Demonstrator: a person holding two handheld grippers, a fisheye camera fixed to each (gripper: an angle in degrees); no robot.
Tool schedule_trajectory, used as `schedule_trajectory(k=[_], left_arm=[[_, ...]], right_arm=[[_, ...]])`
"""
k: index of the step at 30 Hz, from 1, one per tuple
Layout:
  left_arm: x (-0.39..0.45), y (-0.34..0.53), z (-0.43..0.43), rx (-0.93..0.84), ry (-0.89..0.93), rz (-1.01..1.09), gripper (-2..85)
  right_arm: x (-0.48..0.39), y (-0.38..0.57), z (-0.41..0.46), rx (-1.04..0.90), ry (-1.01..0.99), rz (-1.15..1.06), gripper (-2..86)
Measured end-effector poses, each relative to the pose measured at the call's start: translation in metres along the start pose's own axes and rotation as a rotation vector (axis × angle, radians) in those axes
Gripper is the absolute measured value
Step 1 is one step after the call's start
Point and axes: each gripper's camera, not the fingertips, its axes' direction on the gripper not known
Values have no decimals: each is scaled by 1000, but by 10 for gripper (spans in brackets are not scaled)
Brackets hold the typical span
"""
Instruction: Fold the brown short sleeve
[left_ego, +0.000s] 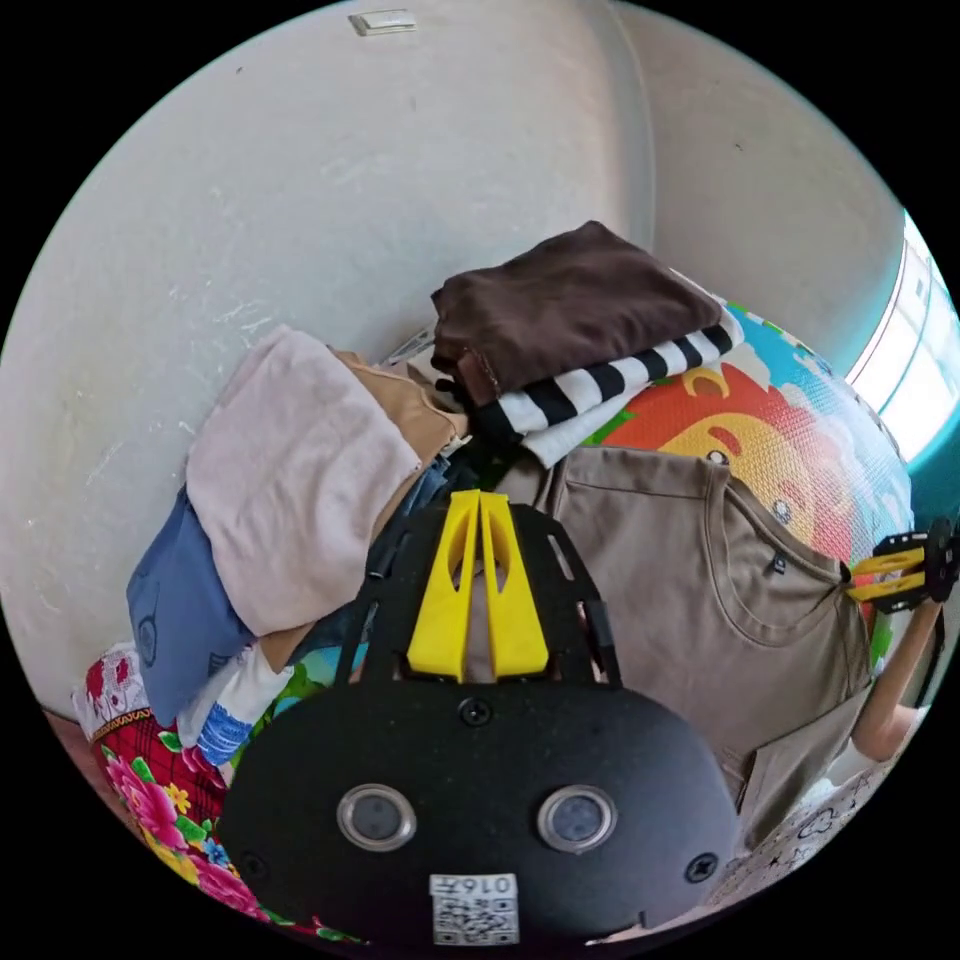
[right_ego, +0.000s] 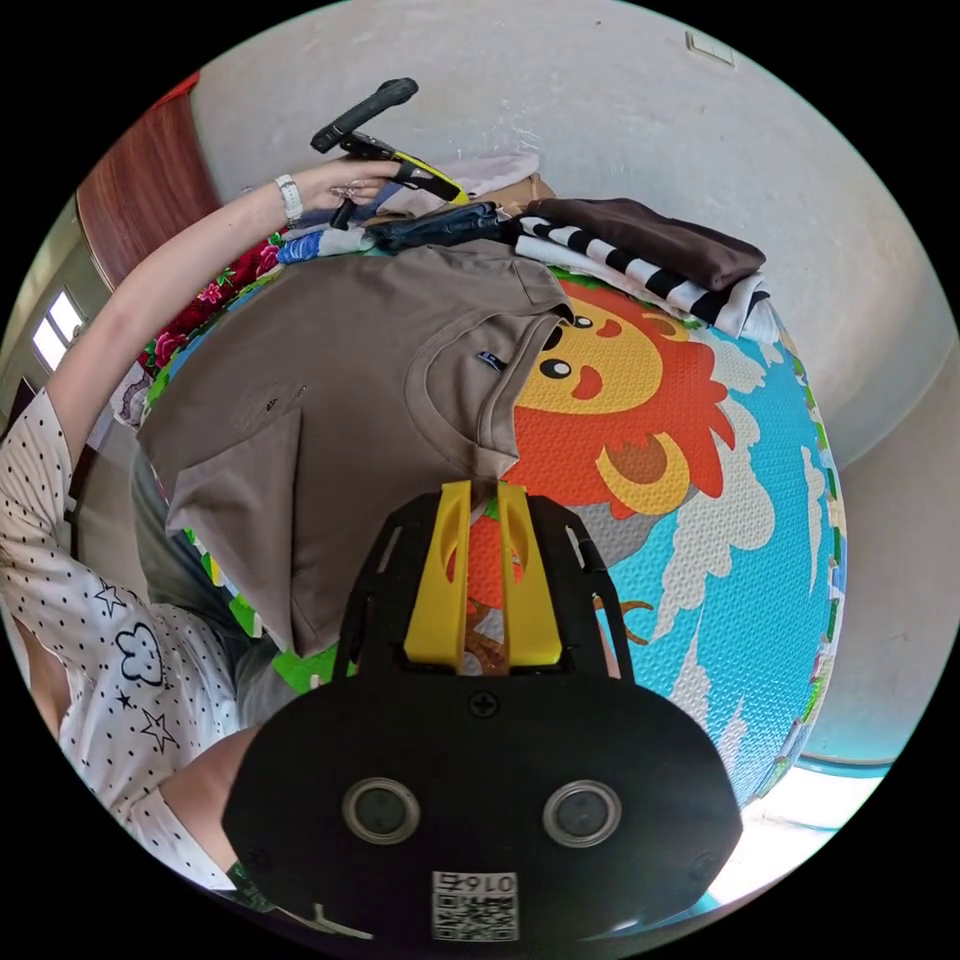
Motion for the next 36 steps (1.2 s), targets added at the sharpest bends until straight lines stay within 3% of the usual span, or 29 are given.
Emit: schedule_trajectory(k=[4, 8, 11, 14, 25, 30, 34, 36], left_arm=[[-8, 10, 13, -79, 38, -47, 38], [-30, 21, 42, -111, 192, -199, 71], [-44, 26, 58, -163, 199, -319, 47], [-63, 33, 47, -80, 289, -449, -1], [-9, 61, -49, -32, 187, -93, -10], [39, 114, -28, -258, 324, 53, -6], [10, 119, -51, -61, 174, -77, 12], [-11, 110, -57, 8, 146, -99, 61]], right_arm=[[0, -1, 0, 4, -1, 3, 49], [-1, -4, 0, 3, 8, -3, 52], [-4, -7, 1, -3, 26, -24, 53], [-3, -10, 1, -2, 20, -23, 54], [-3, -20, 2, 5, 26, -26, 55], [-2, -28, 3, 6, 27, -26, 54], [-3, -33, 3, 5, 36, -29, 55], [-2, -37, 4, 7, 33, -27, 55]])
